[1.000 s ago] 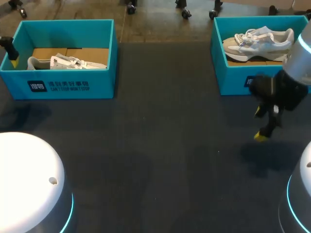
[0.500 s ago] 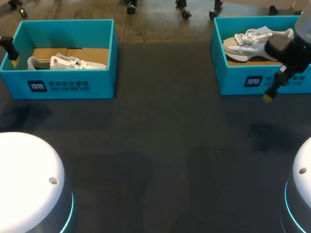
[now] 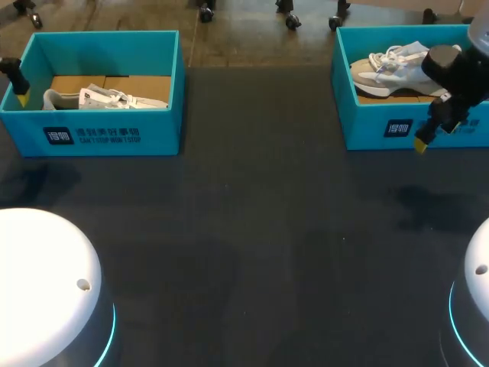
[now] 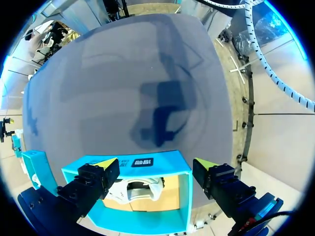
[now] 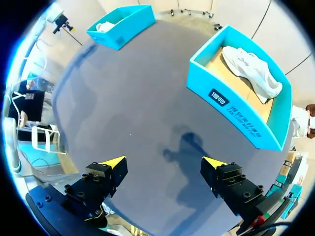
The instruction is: Take the shoe out of the shoebox, open the shoe tongue, remove and reinsert the insole, then place the shoe into the shoebox
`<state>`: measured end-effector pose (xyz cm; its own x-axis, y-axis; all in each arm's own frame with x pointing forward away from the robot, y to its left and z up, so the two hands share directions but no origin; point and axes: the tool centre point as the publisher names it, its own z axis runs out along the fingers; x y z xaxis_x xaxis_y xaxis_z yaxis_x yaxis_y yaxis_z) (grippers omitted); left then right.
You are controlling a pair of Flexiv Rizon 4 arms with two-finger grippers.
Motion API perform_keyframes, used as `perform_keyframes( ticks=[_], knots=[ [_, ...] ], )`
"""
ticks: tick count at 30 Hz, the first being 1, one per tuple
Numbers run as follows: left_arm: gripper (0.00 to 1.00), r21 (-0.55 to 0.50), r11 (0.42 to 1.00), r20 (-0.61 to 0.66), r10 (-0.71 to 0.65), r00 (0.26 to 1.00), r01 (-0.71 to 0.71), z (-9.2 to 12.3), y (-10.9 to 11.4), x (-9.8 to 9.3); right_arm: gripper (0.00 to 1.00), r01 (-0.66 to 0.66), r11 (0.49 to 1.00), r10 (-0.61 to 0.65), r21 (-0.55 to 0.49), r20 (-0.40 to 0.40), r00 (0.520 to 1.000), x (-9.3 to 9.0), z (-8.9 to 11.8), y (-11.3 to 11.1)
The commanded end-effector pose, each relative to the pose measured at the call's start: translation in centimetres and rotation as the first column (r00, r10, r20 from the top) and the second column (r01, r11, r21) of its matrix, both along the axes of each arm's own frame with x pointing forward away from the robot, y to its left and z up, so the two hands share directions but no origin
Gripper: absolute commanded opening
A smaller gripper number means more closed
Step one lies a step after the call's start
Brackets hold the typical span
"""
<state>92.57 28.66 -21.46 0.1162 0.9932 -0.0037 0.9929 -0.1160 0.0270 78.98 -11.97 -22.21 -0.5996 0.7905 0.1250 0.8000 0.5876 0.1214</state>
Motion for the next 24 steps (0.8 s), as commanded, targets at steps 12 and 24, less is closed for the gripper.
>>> perform_keyframes(
  ticks=[12, 24],
  knots=[
    [1.00, 0.002, 1.000, 0.002, 0.000, 1.000, 0.000, 0.0, 0.0, -0.1, 1.00, 0.463, 0.871, -0.473, -0.166, -0.027, 0.880, 14.7, 4.0, -7.4],
    [1.00, 0.002, 1.000, 0.002, 0.000, 1.000, 0.000, 0.0, 0.0, -0.1, 1.00, 0.463, 0.871, -0.473, -0.166, -0.027, 0.880, 14.7, 4.0, -7.4]
  ],
)
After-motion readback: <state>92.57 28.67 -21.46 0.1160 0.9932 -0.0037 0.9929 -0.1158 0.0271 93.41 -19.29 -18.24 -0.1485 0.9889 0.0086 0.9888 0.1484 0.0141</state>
